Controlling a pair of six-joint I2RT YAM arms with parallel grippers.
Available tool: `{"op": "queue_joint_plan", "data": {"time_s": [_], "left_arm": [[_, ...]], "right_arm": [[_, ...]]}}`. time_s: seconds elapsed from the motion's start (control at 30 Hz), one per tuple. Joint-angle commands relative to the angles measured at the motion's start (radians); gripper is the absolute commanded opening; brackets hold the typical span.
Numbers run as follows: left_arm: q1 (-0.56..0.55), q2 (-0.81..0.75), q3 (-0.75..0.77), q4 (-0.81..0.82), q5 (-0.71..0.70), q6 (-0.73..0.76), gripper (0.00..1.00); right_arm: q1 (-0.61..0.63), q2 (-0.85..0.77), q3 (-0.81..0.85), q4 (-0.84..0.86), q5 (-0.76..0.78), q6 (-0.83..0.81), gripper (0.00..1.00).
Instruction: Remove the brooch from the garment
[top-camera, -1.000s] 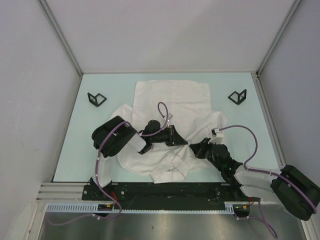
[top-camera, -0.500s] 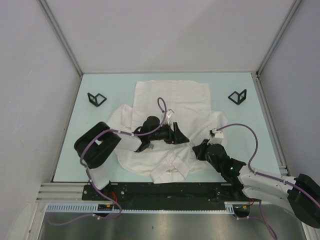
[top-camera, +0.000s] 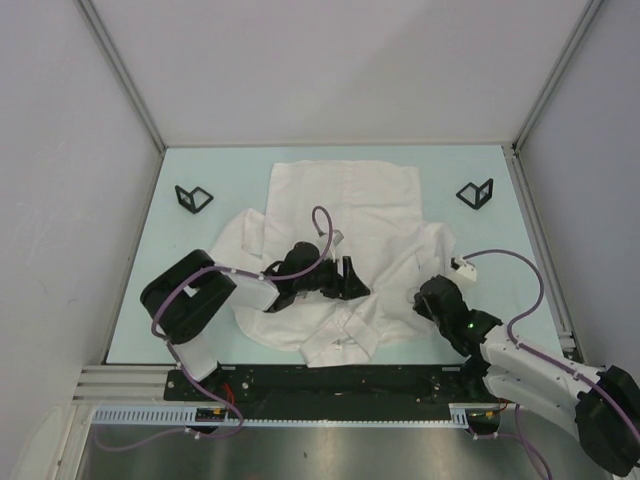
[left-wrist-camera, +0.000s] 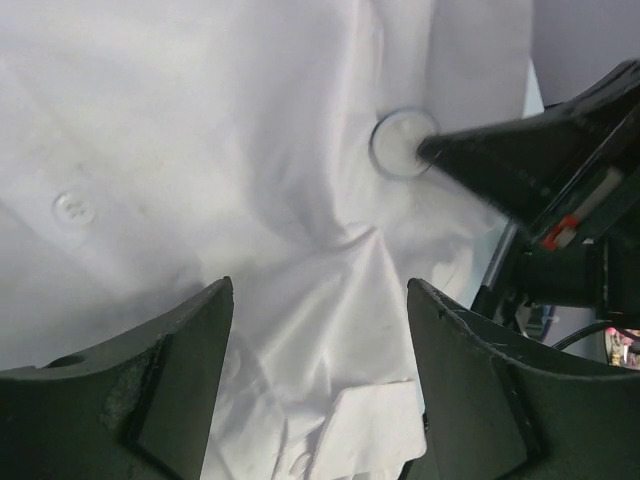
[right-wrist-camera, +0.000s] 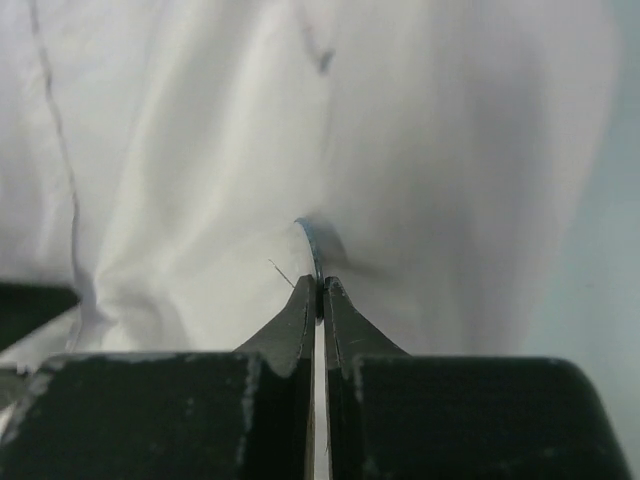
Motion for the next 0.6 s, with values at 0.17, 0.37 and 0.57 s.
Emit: {"op": "queue_joint_plan", "data": {"time_s": [0.17,0.37,0.57], "left_arm": [[-0.001,-0.231,-0.112,-0.035,-0.063,0.003,0.75],[-0.001,-0.547,-0.143,-0.223,-0.083,0.033,0.76],[0.005,-0.793,-0.055,-0.525,-0.125,0.107,0.83]], "right_arm": [[-0.096,0.019,0.121,-0.44,0.142,0.286,0.0],[-0.135,-0.071,0.153,-0.681,0.156,0.404,0.0],[-0.154,-0.269,0.147,-0.393,0.032,0.075,0.0]]}}
